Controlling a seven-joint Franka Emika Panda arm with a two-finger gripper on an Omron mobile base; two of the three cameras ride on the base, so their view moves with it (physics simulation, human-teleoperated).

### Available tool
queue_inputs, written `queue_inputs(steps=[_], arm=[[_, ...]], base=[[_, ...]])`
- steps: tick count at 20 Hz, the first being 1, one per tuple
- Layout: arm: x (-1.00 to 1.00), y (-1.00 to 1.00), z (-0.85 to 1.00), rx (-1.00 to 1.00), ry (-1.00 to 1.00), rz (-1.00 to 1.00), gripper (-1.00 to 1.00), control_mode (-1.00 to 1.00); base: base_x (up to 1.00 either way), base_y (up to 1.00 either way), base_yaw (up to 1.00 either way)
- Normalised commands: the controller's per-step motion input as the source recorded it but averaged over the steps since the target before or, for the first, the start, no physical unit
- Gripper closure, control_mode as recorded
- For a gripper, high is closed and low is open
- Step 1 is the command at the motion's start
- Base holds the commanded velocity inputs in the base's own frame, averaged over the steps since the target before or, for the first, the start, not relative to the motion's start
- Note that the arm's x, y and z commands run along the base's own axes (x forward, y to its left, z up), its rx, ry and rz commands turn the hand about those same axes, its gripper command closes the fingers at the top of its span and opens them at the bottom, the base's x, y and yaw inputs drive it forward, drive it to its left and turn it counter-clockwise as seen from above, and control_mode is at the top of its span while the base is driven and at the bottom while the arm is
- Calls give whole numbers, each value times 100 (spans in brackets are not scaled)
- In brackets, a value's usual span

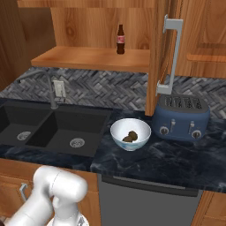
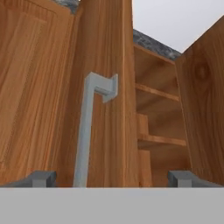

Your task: Open the cabinet. Pick the kiwi and kiwi from the cabinet and place them into the bowl. Then close the cabinet.

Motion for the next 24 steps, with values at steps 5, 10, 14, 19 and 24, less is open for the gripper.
queue_inputs(steps=[5,10,14,19,24], arm=[[5,0,0,2,0,-12,-100,-100],[14,-4,0,1,1,-17,-100,-100],[34,-14,0,0,3,-6,-100,-100],[46,-19,0,0,5,0,-100,-100],[35,-25,0,0,1,0,-100,-100]], base=[[0,0,0],[0,0,0],[0,0,0],[0,0,0],[0,0,0]])
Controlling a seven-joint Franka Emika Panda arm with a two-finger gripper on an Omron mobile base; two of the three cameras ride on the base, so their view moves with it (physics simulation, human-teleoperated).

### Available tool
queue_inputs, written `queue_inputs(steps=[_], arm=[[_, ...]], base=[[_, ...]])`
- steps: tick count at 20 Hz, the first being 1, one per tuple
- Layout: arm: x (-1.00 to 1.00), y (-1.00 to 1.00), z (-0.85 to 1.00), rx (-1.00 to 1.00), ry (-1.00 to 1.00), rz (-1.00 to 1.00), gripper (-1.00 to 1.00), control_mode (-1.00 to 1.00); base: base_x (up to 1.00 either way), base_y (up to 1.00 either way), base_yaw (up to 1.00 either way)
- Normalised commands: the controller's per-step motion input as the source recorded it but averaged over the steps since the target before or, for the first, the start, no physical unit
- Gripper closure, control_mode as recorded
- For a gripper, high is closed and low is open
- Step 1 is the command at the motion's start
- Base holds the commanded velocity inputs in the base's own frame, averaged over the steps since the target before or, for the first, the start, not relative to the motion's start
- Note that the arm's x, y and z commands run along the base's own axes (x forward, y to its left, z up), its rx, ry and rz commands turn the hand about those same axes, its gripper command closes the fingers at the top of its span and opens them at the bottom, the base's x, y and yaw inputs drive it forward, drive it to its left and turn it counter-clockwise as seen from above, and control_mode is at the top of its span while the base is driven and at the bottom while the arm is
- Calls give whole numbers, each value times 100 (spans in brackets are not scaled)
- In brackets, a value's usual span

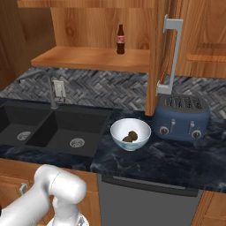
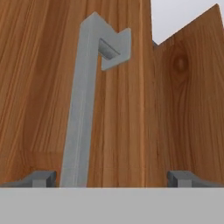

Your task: Open the cabinet. Pick the kiwi and kiwi from the cabinet and place them into the bowl. Then close the cabinet.

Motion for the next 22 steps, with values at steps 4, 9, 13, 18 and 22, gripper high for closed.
queue_inputs(steps=[4,9,13,18,22], arm=[[26,-36,0,0,0,0,-100,-100],[19,-47,0,2,0,0,-100,-100],[19,-63,0,3,0,0,-100,-100],[30,-85,0,3,-1,0,-100,-100],[52,-95,-3,3,-1,0,-100,-100]], base=[[0,0,0],[0,0,0],[0,0,0],[0,0,0],[0,0,0]])
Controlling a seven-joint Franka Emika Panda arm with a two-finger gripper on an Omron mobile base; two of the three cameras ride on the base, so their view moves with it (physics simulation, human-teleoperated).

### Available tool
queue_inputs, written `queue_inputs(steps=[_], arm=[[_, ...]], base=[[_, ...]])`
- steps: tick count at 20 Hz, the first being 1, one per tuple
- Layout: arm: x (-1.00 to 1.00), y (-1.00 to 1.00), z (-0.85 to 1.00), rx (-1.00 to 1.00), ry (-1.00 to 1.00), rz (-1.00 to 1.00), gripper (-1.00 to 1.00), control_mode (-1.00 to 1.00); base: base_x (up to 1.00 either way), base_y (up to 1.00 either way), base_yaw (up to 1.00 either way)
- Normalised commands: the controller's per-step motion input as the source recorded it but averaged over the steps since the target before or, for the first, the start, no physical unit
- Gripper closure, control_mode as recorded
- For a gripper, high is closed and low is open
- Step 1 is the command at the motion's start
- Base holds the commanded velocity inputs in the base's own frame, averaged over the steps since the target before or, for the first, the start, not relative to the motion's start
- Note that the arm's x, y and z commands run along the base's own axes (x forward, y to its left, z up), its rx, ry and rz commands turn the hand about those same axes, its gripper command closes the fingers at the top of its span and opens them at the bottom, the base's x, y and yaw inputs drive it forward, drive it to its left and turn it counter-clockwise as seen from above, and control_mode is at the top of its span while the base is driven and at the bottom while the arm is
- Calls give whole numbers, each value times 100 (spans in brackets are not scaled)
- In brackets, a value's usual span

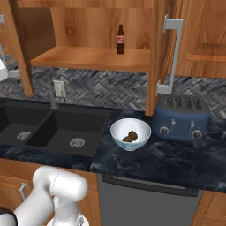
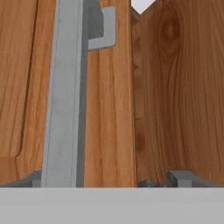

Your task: Open the cabinet. Pick the kiwi and kiwi from the cabinet and place them into the bowl. Then close the cabinet.

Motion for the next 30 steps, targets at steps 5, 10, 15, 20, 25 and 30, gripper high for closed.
queue_inputs(steps=[5,10,15,20,25,30], arm=[[72,-96,-13,3,0,0,-100,-100],[81,-78,-14,0,0,1,-100,-100],[80,-56,-18,0,1,0,-100,-100],[69,-38,-9,0,4,0,-100,-100],[85,-39,-15,0,6,0,-100,-100],[73,-30,-14,0,3,0,-100,-100]], base=[[0,0,0],[0,0,0],[0,0,0],[0,0,0],[0,0,0],[0,0,0]])
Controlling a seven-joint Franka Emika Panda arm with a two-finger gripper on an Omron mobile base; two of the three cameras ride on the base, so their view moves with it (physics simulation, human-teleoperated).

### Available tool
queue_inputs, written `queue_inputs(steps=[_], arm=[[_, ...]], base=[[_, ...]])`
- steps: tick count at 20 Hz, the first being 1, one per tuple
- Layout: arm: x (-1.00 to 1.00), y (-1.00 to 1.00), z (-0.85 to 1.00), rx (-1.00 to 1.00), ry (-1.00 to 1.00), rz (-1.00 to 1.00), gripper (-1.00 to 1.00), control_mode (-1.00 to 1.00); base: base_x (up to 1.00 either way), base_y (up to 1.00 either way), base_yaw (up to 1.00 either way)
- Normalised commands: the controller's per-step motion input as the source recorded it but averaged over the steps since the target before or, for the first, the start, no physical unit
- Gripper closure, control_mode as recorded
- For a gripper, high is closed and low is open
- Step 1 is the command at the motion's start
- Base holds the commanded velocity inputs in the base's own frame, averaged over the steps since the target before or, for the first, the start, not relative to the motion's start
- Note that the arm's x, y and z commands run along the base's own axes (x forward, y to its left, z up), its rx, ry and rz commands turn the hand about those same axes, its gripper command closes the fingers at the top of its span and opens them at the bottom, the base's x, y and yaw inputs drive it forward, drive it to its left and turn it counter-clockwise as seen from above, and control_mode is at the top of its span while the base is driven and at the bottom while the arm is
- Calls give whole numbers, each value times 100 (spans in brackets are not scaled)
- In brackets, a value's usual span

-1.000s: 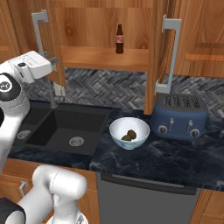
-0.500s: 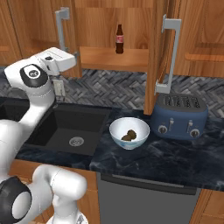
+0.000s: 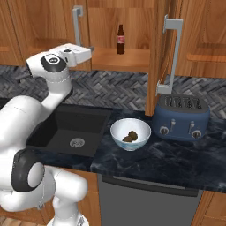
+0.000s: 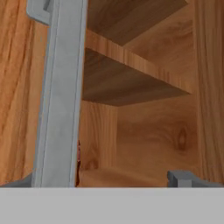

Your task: Open the cabinet. Pick the kiwi and kiwi from the cabinet and place them into the bowl. Then close the cabinet.

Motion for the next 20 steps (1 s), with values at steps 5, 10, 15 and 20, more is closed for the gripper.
queue_inputs(steps=[5,10,15,20], arm=[[19,-7,-3,0,0,0,-100,-100],[-55,0,0,1,-1,0,-100,-100],[-100,-1,23,12,-2,0,-100,-100],[-86,-19,51,15,2,0,-100,-100]], base=[[0,0,0],[0,0,0],[0,0,0],[0,0,0]])
